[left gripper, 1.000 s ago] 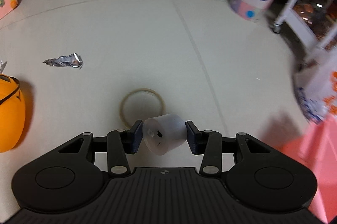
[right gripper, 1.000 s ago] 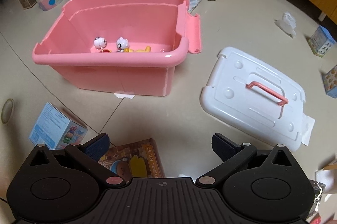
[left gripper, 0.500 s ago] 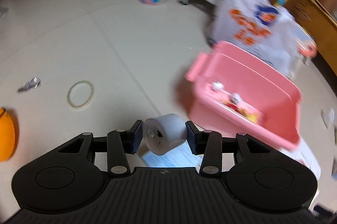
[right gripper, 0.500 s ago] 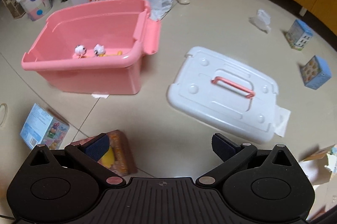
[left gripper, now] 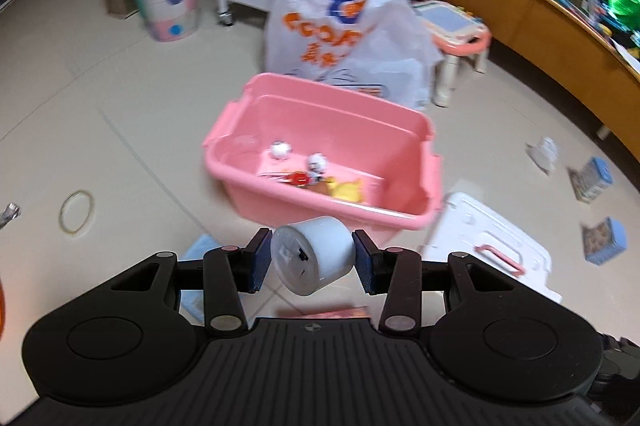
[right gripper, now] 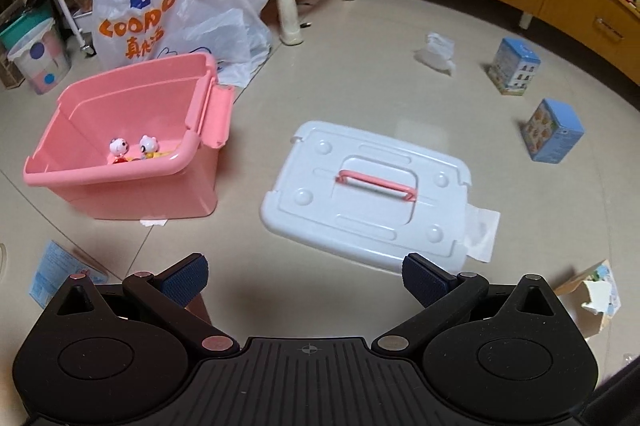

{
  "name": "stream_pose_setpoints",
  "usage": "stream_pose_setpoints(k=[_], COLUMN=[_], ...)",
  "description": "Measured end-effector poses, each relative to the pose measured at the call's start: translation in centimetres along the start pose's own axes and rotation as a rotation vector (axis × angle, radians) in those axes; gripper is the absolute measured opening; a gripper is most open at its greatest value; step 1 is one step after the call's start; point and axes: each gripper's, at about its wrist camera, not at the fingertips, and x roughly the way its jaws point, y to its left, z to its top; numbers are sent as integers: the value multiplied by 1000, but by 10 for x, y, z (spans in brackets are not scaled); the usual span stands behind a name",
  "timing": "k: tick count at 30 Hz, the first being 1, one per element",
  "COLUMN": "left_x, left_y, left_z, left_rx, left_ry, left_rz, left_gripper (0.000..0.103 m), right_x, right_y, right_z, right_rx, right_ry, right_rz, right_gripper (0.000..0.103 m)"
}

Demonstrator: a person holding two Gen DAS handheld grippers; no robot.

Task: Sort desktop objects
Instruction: 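Carry the white cylinder with the left gripper to the pink bin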

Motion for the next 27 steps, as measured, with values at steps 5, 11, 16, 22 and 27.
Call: stream_pose_setpoints(k=[5,11,16,22,27], left_x=[-2,15,37,69,107], left_y=[-31,-55,-61,-54,-41], left_z=[5,11,16,41,74], left_rx=[74,97,75,8,-57], left_ry=[-22,-10,24,57,106], left_rz=[-21,-32,-50,-67,-88], left_gripper=[44,44,44,44,44], right_x=[-1,6,20,41,56], right_y=[-4,-7,-7,-5,2], right_z=[-1,1,1,2,5], right_rx=[9,38,66,117,130], right_ry=[0,2,21,49,72], right_rz=[-5,-3,-16,-27,-24], right_gripper=[103,103,103,103,103])
